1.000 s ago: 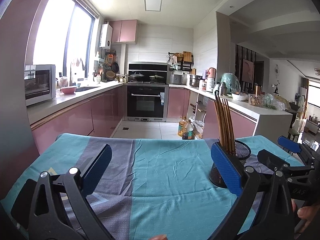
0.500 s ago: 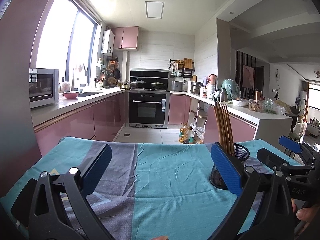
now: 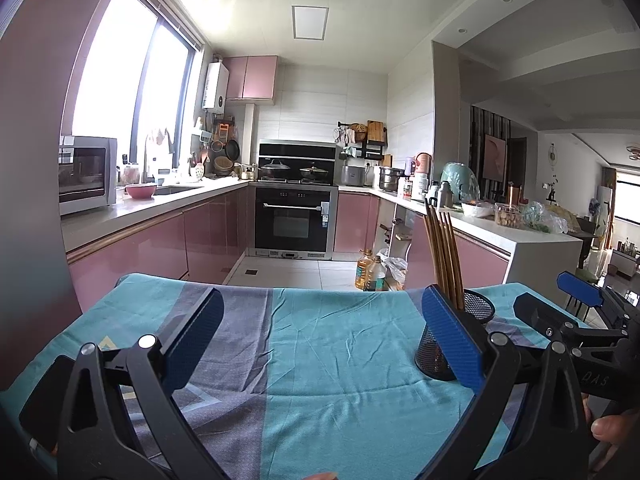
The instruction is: Organize utensils
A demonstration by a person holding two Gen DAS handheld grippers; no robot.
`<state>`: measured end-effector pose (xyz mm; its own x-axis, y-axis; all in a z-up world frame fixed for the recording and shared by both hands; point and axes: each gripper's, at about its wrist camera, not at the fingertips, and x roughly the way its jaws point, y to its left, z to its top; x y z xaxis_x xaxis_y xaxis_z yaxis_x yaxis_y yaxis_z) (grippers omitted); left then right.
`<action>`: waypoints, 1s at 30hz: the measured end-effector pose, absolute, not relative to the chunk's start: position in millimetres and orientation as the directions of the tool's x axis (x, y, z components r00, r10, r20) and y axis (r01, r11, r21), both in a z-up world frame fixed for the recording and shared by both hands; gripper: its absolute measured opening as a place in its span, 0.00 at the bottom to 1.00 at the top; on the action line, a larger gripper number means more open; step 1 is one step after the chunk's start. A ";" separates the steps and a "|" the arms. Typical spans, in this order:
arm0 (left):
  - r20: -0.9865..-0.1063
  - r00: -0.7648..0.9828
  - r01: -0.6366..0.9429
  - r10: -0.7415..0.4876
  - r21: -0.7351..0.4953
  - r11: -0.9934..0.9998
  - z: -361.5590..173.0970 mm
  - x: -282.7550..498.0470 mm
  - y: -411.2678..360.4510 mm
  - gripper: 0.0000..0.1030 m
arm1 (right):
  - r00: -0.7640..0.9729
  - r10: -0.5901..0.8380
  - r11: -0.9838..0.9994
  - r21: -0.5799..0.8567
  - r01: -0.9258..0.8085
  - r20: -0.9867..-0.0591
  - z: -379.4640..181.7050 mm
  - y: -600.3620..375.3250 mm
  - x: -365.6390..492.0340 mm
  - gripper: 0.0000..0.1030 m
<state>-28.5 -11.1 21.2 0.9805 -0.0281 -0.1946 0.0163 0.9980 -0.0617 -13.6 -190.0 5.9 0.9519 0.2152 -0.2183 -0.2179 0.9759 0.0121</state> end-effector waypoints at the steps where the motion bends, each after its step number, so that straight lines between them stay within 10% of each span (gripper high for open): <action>1: -0.194 0.981 0.015 -0.027 -0.061 0.998 21.1 -28.6 -11.1 0.95 | 0.953 0.214 0.976 0.012 -0.216 -0.217 5.9 -190.4 -14.0 0.93; 30: -0.188 0.982 0.010 -0.018 -0.043 0.999 21.9 -31.7 -14.6 0.95 | 0.951 0.217 0.976 0.017 -0.219 -0.219 5.8 -190.5 -14.3 0.93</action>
